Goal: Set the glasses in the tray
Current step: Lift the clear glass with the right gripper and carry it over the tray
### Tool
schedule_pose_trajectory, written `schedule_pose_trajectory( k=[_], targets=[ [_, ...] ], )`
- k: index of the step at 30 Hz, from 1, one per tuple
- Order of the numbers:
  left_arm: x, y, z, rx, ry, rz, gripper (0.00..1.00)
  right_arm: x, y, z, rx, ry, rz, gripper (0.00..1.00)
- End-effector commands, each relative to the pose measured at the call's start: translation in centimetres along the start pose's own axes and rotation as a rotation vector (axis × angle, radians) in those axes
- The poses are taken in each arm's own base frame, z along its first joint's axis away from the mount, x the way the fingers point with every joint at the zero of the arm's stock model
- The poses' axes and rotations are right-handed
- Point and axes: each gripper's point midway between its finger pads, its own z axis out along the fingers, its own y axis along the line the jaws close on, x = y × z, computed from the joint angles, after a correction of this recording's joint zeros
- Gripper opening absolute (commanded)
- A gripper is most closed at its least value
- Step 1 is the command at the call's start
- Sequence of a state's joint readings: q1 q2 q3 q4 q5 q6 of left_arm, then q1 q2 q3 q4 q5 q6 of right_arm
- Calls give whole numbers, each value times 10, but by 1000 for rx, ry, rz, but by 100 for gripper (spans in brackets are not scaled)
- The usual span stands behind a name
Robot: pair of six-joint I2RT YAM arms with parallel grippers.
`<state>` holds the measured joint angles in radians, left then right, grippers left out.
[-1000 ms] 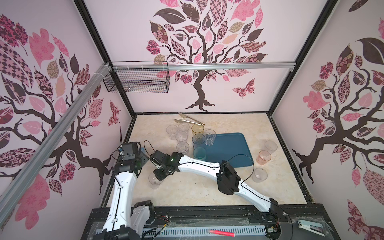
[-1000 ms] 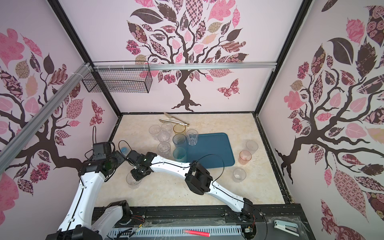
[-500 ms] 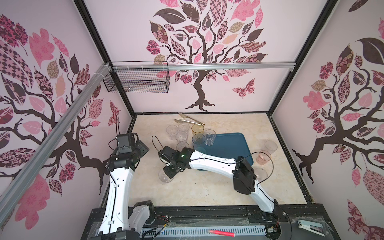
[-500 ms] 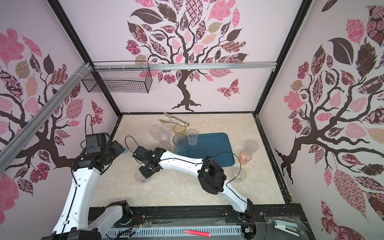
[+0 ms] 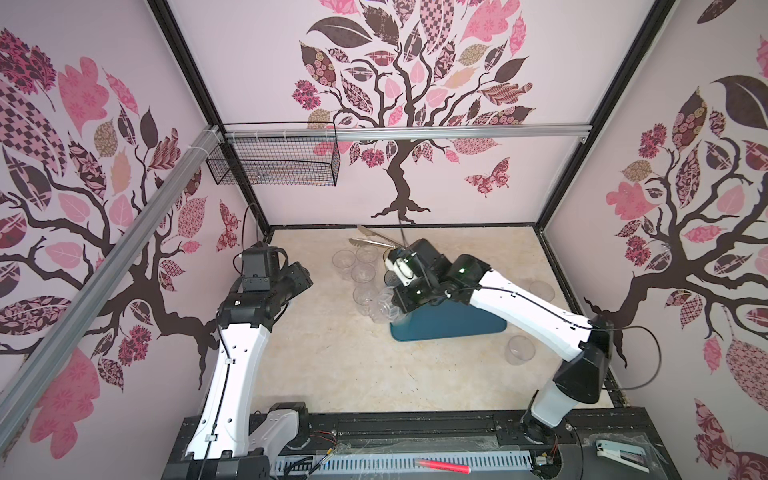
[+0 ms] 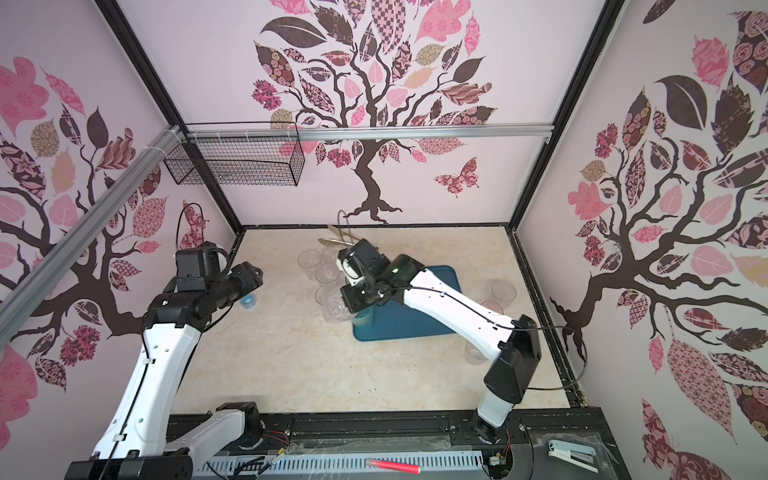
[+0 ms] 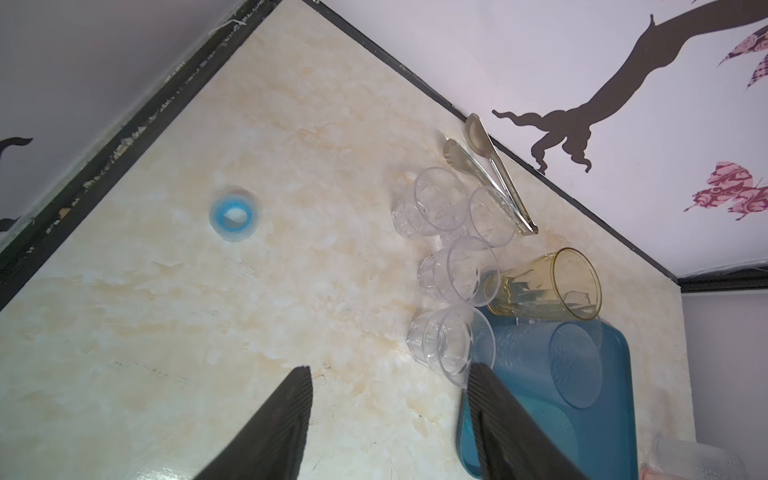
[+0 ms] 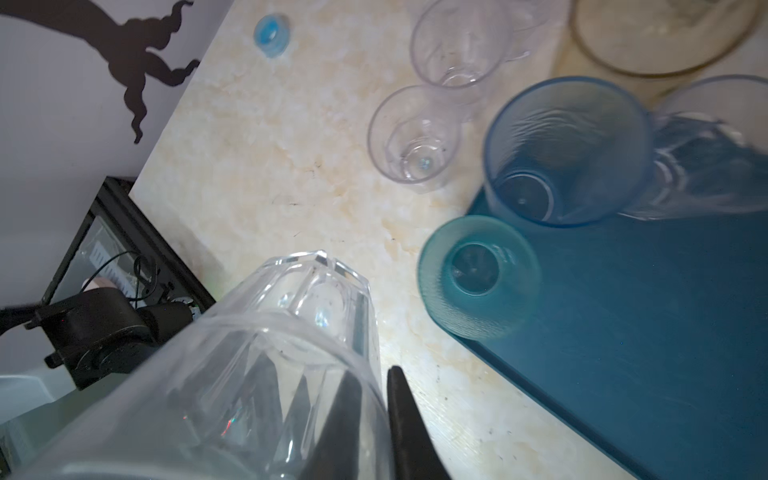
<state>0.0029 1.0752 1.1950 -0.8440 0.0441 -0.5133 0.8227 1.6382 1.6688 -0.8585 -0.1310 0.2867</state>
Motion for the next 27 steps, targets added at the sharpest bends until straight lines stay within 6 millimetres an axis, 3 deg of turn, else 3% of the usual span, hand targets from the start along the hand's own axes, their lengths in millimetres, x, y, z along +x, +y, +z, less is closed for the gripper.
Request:
schedule_pose_trajectory(
  k=[1,6,10,16,22,27],
  targets=[
    [-7,-35,1,98,-15,63,63,5,-44,-29,74,-2,52,0],
    [14,-84,14,161,-12,229,64,8,-118,-46,275,0,131,0],
    [33,-115,24,231,-20,304,64,25,-162,-34,411,56,189,0],
    [52,-133,42,277,14,360,64,46,-183,11,455,151,225,1],
    [55,-136,54,276,20,388,64,54,-192,52,450,232,260,4],
    [59,-133,62,268,22,403,64,55,-200,74,462,251,267,5]
  ],
)
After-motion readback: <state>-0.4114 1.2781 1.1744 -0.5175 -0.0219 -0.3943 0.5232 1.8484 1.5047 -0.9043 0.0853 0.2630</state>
